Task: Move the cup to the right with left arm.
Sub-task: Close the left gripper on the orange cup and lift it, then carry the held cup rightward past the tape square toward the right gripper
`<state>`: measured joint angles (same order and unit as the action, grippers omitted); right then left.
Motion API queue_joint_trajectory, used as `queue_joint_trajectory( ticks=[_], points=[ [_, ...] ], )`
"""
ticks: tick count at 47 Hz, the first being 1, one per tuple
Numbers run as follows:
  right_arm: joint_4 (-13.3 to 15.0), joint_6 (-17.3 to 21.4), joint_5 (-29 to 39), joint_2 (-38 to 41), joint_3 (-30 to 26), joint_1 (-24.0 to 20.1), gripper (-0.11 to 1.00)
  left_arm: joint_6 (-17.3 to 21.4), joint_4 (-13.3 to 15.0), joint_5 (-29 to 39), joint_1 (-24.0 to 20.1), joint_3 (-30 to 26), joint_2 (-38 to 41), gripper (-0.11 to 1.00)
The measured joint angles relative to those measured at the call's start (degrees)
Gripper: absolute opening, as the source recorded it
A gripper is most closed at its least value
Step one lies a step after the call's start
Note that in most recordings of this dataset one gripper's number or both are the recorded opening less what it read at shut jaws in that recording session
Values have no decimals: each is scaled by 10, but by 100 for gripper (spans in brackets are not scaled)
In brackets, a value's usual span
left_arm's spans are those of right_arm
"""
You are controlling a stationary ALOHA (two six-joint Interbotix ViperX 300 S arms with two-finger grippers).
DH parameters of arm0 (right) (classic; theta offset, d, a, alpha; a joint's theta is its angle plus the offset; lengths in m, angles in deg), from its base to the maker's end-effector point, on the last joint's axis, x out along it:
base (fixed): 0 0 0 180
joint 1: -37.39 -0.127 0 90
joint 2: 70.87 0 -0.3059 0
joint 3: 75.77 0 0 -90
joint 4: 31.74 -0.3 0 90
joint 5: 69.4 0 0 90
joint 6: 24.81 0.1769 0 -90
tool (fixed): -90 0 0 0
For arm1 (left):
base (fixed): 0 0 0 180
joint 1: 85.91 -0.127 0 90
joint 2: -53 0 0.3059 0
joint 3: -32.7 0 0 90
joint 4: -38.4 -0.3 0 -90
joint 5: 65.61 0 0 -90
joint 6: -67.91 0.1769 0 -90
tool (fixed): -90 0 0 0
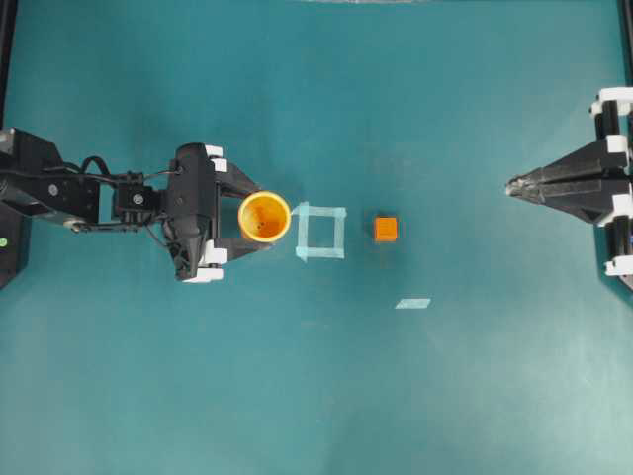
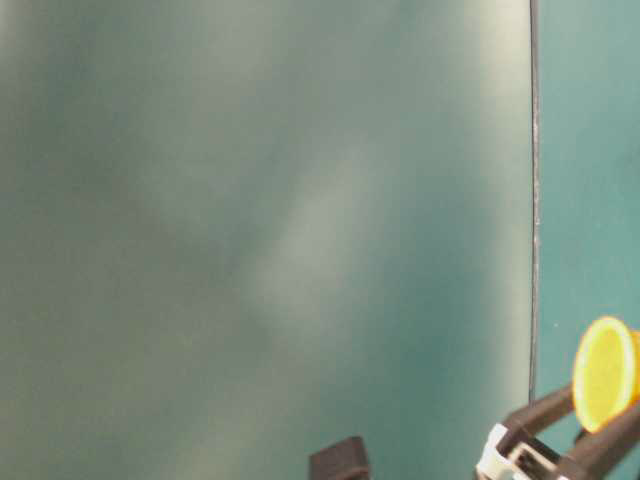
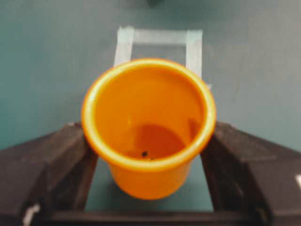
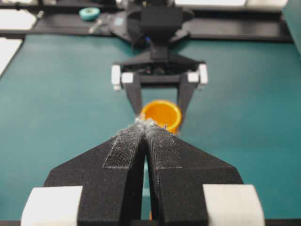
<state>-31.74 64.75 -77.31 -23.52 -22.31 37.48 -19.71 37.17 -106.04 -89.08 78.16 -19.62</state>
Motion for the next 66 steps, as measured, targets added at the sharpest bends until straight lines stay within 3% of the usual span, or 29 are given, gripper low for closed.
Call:
queue_joint_trajectory(
  ticks=[19,31,42,66],
  points=[
    [0,0,0,1,0,0,0,0,0,39,-3,-60,-20,64],
    [0,0,0,1,-4,0,0,1,0,46,-3,-145,18,63],
    [0,-4,4,-3,-11,0,0,2,0,93,-4,-218,51,64],
    [2,-4,18,-18,-18,0,0,2,-1,134,-4,-326,114,64]
  ],
)
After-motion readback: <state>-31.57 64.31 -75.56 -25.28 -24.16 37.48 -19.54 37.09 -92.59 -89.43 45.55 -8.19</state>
